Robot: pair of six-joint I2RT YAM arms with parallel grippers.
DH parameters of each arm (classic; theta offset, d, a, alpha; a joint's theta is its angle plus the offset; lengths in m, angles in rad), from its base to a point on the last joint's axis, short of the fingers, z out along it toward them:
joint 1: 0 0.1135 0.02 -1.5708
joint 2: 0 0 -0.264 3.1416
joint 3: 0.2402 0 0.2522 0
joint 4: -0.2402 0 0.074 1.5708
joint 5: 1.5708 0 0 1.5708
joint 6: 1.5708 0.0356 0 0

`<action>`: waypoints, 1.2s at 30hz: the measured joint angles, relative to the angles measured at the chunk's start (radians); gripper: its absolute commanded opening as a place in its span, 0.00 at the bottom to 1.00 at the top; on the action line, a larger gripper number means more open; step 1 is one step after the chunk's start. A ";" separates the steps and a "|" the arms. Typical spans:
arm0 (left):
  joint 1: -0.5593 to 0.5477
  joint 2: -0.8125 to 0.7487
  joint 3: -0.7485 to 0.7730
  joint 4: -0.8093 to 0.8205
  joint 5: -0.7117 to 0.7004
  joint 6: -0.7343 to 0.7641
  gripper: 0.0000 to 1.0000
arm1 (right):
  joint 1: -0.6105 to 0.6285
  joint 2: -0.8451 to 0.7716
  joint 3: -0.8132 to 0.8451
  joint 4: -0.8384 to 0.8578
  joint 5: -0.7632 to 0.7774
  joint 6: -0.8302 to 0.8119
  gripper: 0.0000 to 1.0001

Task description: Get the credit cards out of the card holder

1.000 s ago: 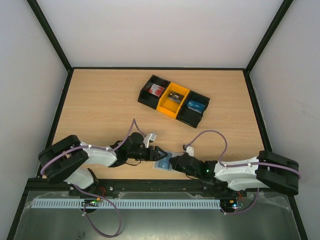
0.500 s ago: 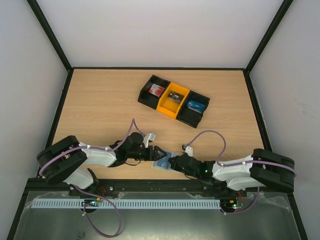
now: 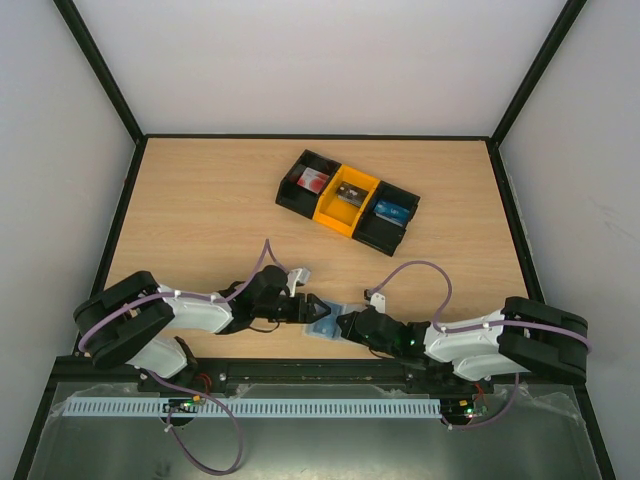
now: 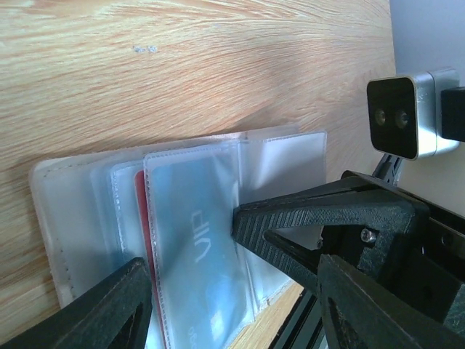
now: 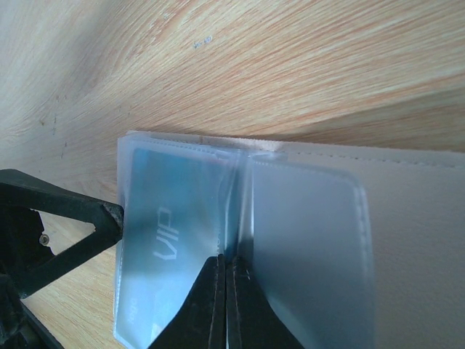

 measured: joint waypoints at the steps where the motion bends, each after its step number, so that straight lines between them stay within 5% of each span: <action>1: 0.000 0.000 0.000 -0.002 -0.002 0.000 0.64 | 0.000 0.000 0.000 0.000 0.000 0.000 0.02; 17: 0.002 0.029 0.000 0.059 0.040 -0.010 0.64 | 0.000 0.001 0.000 0.003 0.000 -0.003 0.03; 36: -0.013 0.040 -0.015 0.254 0.135 -0.144 0.64 | 0.000 -0.143 -0.008 -0.111 0.043 -0.029 0.27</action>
